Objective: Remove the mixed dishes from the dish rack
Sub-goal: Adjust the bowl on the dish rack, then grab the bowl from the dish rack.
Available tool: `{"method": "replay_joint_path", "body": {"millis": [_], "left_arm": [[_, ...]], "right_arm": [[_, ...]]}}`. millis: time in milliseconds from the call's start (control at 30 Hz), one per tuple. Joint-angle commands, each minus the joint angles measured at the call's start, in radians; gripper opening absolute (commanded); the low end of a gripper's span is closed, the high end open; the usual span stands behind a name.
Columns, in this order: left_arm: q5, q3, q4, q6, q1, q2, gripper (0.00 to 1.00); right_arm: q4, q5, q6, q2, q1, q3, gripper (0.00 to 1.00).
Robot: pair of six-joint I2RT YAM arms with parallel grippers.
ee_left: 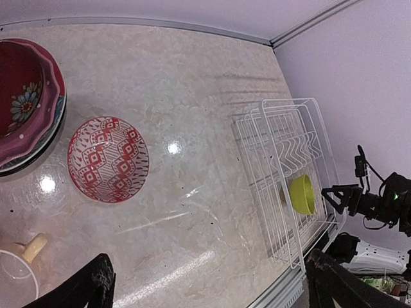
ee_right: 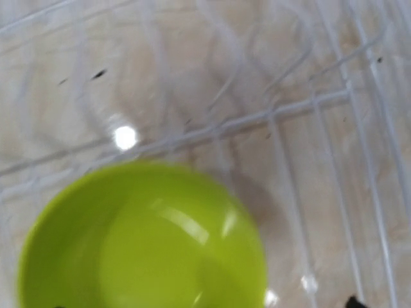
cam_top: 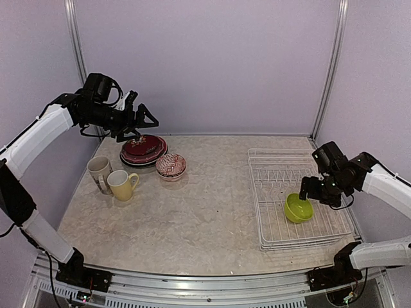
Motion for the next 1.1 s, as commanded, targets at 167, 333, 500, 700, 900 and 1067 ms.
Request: {"method": "replay_joint_path", "body": {"millis": [167, 333, 500, 700, 900, 1067], "left_arm": [[0.037, -0.021, 0.029, 0.008, 0.01, -0.021, 0.99], [0.111, -0.038, 0.061, -0.016, 0.035, -0.017, 0.99], [0.12, -0.04, 0.061, -0.021, 0.047, -0.008, 0.99], [0.116, -0.051, 0.068, -0.016, 0.048, -0.008, 0.99], [0.142, -0.072, 0.096, -0.023, 0.046, -0.033, 0.99], [0.156, -0.05, 0.068, -0.028, 0.048, 0.0, 0.99]], "right_arm": [[0.237, -0.115, -0.148, 0.119, -0.212, -0.15, 0.8], [0.323, -0.175, -0.139, 0.201, -0.226, -0.184, 0.75], [0.411, -0.236, -0.121, 0.256, -0.227, -0.223, 0.59], [0.446, -0.263, -0.1, 0.226, -0.226, -0.254, 0.35], [0.458, -0.257, -0.064, 0.119, -0.222, -0.296, 0.13], [0.382, -0.231, -0.069, 0.062, -0.217, -0.267, 0.03]]}}
